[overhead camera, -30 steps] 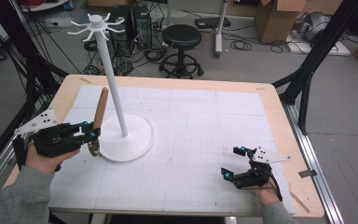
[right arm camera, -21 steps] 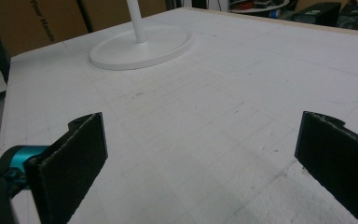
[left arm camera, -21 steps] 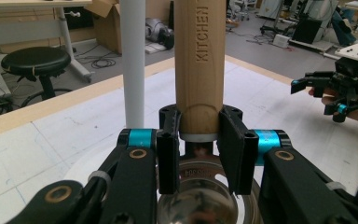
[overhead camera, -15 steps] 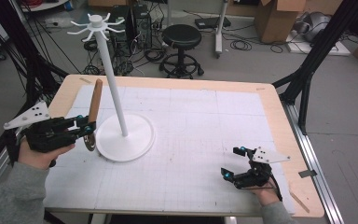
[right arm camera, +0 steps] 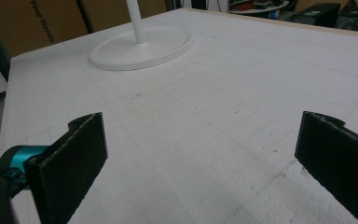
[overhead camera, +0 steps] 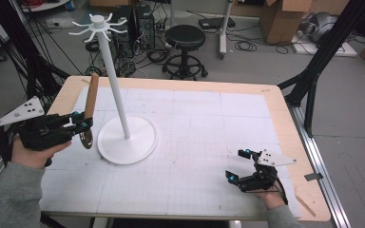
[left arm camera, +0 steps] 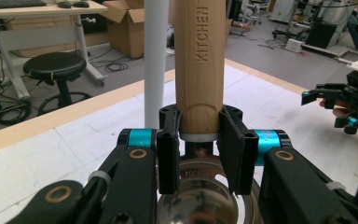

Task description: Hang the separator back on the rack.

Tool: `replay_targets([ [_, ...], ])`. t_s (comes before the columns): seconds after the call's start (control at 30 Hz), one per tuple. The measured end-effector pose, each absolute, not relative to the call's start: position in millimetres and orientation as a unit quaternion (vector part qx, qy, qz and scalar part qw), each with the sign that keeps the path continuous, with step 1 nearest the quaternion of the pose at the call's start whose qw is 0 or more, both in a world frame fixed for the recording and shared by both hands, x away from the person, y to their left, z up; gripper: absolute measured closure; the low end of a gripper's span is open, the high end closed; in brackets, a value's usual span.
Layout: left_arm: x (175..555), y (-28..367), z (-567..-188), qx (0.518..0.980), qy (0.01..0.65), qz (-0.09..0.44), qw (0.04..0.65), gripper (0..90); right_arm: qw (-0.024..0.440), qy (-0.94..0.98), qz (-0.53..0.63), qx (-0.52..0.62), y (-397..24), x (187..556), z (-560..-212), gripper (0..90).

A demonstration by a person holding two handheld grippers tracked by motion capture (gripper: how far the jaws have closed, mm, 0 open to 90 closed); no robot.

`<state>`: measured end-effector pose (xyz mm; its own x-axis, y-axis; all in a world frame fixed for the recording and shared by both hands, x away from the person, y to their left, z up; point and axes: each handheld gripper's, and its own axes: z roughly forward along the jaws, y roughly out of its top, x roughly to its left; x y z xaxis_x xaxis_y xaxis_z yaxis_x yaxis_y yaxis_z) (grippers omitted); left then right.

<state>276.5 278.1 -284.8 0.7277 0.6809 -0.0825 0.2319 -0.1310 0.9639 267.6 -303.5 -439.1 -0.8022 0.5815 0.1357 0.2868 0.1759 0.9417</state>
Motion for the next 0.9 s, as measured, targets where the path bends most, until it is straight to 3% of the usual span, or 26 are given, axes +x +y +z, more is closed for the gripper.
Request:
replay_targets([
  [0.9,279,295,-260,0.713,0.317,0.202,0.592,69.5,0.126,0.755,0.575,0.289,-303,267,-439,1.4],
])
